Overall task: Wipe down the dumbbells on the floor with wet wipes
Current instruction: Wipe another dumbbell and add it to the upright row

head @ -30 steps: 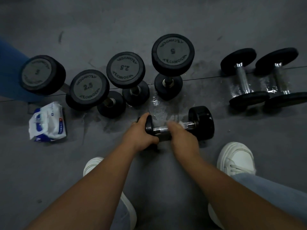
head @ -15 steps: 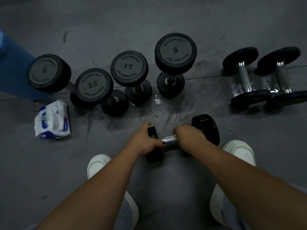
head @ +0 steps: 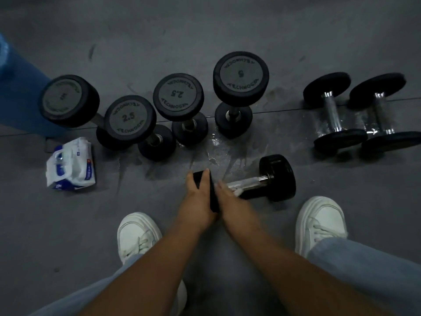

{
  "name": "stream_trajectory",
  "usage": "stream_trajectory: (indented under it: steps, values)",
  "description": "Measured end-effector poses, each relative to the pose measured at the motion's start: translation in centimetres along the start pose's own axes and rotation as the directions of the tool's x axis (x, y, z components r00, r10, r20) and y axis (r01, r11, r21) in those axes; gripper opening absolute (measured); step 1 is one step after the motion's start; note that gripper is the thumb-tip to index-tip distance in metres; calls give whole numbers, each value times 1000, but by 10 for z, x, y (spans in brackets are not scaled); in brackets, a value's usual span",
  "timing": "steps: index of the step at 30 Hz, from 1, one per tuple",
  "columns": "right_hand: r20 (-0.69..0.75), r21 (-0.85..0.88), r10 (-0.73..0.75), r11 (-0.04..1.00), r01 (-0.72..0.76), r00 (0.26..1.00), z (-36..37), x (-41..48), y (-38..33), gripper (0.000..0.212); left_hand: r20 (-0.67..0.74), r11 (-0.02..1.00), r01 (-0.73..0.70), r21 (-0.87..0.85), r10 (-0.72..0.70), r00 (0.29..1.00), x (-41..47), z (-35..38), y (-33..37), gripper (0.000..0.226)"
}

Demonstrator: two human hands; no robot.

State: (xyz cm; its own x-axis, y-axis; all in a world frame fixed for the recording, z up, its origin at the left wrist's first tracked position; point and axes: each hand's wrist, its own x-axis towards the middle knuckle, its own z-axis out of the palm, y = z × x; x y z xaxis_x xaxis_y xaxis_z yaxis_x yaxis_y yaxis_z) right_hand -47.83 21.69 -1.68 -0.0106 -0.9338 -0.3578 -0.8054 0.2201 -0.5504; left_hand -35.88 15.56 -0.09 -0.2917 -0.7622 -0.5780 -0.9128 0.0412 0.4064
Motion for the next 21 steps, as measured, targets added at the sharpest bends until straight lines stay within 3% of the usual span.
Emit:
stream_trajectory:
  steps: [1, 3, 4, 6, 8, 9, 13, 17, 21]
  values:
    - [-40, -58, -17, 998, 14, 999, -2, 3, 7, 31, 19, 1000, 7, -2, -7, 1000, 2, -3, 0, 119]
    - [-117, 18, 280, 960, -280, 953, -13, 6, 26, 33, 50, 999, 32, 3, -32, 998, 8, -9, 0, 124]
    - [-131, 45, 355, 935, -352, 926, -15, 6, 32, 42, 58, 999, 39, 6, -39, 998, 11, -12, 0, 125]
    - [-101, -54, 258, 963, -264, 961, -14, 6, 19, 57, 77, 999, 36, 12, -37, 996, 16, -15, 1, 124]
    - [64, -103, 113, 989, -106, 991, -13, 9, 5, 55, 83, 1000, 23, 20, -25, 996, 17, -17, 0, 121]
    - [68, -125, 83, 989, -74, 994, -12, 12, 6, 52, 84, 1000, 19, 22, -21, 996, 17, -17, 0, 121]
    - [-138, -109, 276, 950, -291, 951, -18, 13, 24, 41, 81, 999, 32, 16, -34, 996, 17, -17, 0, 124]
    - [72, -203, 36, 979, -21, 997, -18, 18, -2, 40, 92, 1000, 28, 13, -29, 995, 21, -16, 0, 120]
    - [-13, -243, 122, 962, -122, 992, -46, 46, 26, 12, 107, 999, 43, 5, -43, 993, 30, -19, -4, 128]
